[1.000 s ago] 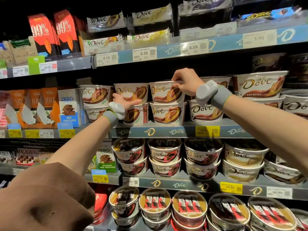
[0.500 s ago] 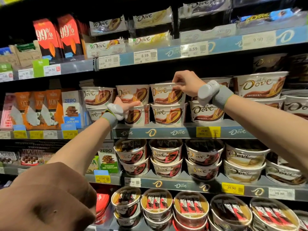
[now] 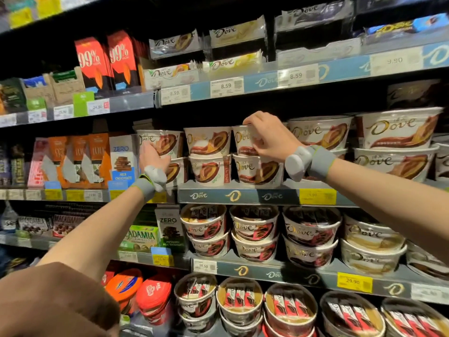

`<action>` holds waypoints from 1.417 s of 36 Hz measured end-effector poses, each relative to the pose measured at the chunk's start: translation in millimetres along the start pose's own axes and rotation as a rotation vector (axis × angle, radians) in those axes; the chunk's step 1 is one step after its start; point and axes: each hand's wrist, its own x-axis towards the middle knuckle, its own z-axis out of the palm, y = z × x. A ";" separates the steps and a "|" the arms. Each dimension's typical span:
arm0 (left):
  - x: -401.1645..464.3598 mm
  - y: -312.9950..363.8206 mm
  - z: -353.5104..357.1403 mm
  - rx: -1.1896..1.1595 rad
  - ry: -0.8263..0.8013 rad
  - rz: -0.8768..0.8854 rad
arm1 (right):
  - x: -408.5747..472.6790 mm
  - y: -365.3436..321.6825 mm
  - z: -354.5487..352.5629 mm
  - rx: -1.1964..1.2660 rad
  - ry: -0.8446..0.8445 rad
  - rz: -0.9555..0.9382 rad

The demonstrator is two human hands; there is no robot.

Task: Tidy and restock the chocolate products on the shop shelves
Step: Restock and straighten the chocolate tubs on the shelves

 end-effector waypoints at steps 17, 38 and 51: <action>61.1 -23.7 -9.3 0.071 -0.157 0.159 | 54.5 -24.7 51.3 -0.252 -0.010 -0.031; 74.7 -32.3 0.7 -0.126 -0.140 0.139 | 87.3 -35.1 60.1 -0.319 -0.119 0.095; 63.3 -35.7 2.5 -0.187 -0.129 0.133 | 81.5 -44.6 55.7 -0.275 -0.117 0.118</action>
